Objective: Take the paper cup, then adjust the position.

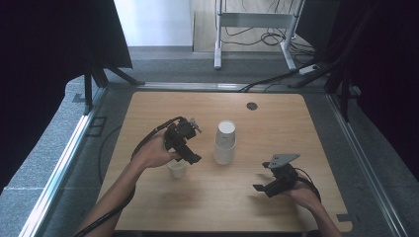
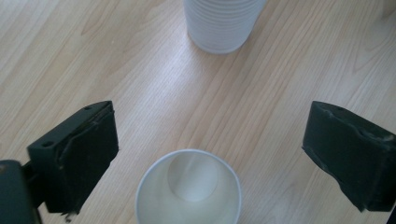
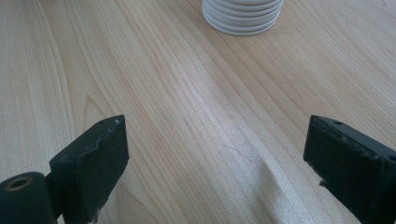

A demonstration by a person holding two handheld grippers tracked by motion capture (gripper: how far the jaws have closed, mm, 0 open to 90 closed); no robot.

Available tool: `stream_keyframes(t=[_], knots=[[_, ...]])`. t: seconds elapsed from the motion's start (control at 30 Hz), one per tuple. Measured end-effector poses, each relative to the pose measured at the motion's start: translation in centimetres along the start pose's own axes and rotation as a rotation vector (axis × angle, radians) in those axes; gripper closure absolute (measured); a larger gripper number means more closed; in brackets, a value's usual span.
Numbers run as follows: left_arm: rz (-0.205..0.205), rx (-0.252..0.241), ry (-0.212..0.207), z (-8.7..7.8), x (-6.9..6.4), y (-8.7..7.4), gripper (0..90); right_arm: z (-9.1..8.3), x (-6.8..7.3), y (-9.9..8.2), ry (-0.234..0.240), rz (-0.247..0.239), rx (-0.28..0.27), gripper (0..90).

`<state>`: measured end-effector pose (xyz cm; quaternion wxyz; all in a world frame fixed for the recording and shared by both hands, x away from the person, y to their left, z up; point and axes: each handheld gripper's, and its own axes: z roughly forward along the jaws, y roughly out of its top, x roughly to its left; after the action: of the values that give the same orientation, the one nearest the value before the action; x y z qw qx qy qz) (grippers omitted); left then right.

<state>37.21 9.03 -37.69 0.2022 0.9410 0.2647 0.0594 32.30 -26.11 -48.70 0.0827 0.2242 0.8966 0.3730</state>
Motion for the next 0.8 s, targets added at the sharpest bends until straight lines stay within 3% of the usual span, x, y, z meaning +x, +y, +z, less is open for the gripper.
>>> stream_keyframes(t=[0.23,0.5,0.8], knots=[[-0.034,-0.089,0.006,-0.1,-0.3,-0.8,0.3,0.0,0.0,0.0,-0.002,0.001,-0.002,6.8],[-0.05,-0.213,0.047,-0.9,-0.7,-1.5,0.0,-0.2,0.0,0.0,-0.009,0.004,-0.014,6.9],[-0.066,-0.277,0.078,-0.8,-1.2,-2.7,0.0,-0.4,0.0,0.0,-0.016,0.003,-0.02,6.8]])
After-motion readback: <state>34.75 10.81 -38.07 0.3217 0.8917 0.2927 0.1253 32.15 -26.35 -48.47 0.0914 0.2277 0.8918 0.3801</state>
